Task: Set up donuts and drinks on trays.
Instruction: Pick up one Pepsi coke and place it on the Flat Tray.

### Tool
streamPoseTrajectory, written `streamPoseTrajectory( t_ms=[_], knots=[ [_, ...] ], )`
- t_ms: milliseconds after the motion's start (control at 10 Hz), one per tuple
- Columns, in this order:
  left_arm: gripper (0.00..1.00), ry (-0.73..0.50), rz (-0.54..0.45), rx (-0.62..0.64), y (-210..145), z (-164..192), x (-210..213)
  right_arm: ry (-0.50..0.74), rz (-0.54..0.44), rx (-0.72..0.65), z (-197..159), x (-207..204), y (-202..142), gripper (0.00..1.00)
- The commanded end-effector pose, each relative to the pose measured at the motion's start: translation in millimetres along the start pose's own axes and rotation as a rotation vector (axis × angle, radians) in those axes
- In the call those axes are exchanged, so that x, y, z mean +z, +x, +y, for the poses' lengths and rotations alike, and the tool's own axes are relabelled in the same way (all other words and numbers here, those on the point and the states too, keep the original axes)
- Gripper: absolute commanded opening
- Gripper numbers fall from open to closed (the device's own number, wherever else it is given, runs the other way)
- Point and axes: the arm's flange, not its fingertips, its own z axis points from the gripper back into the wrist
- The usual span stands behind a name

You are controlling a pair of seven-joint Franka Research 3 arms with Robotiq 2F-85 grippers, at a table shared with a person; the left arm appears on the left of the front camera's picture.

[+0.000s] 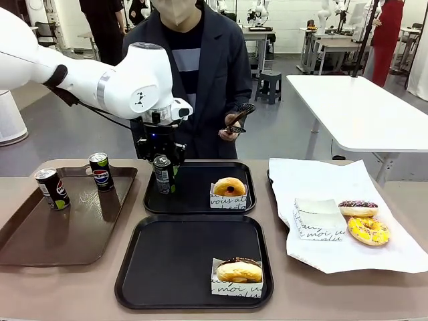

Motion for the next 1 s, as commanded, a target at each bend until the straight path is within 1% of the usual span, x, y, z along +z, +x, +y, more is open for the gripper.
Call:
streamPoseTrajectory(
  t_ms=[0, 400, 500, 600, 800, 900],
  knots=[
    [0.58, 0.028, -0.035, 0.028, 2.2, -2.5, -6.4, 0.016, -0.01, 0.01, -0.9, -0.9, 0.2, 1.0],
    [0.58, 0.037, -0.019, 0.019, 3.9, -2.2, -22.6, 0.016, -0.01, 0.01, -0.9, -0.9, 0.2, 1.0],
    [0.74, 0.038, -0.013, 0.016, 3.0, -2.5, -23.9, 0.016, -0.01, 0.01, -0.9, -0.9, 0.2, 1.0],
    [1.0, 0.033, -0.01, 0.013, 0.1, -3.1, -22.3, 0.016, -0.01, 0.01, -0.9, -0.9, 0.2, 1.0],
    [1.0, 0.03, -0.007, 0.006, -7.1, -3.9, -8.2, 0.016, -0.01, 0.01, -0.9, -0.9, 0.2, 1.0],
    [1.0, 0.05, -0.004, 0.01, -12.7, -3.1, 1.0, 0.016, -0.01, 0.01, -0.9, -0.9, 0.2, 1.0]
  ],
)
